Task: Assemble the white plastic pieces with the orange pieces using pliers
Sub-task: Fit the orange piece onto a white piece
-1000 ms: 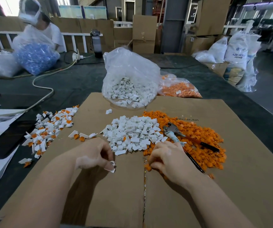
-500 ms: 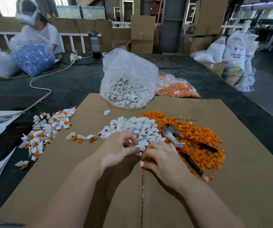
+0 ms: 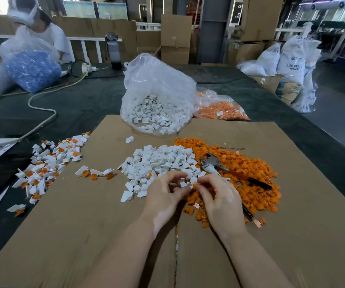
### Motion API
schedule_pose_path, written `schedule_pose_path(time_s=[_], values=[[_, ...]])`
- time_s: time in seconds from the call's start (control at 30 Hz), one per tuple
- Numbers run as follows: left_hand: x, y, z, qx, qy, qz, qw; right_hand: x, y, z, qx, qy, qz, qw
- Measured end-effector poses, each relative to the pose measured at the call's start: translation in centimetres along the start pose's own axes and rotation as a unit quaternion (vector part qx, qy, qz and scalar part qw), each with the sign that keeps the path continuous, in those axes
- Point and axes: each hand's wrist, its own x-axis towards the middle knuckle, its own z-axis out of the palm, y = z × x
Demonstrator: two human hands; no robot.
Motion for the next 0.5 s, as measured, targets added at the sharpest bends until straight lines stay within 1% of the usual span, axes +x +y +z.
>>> schedule_pose_path(time_s=[0.07, 0.13, 0.23, 0.4, 0.5], values=[[-0.25, -0.32, -0.05, -0.042, 0.0, 0.001, 0.999, 0.04, 0.09, -0.01, 0.009, 0.013, -0.017, 1.0], [-0.35, -0.57, -0.05, -0.047, -0.005, 0.005, 0.999, 0.0, 0.16, -0.04, 0.022, 0.023, -0.017, 0.999], [-0.33, -0.72, -0.03, -0.044, 0.013, -0.006, 0.999, -0.21, 0.19, -0.11, 0.061, 0.032, -0.001, 0.998], [-0.19, -1.14, 0.07, 0.021, 0.051, 0.016, 0.998, -0.38, 0.15, -0.07, 0.069, 0.008, 0.02, 0.997], [-0.39, -1.02, 0.05, -0.018, 0.039, 0.006, 0.999, -0.42, 0.04, -0.02, 0.053, -0.006, 0.027, 0.998]])
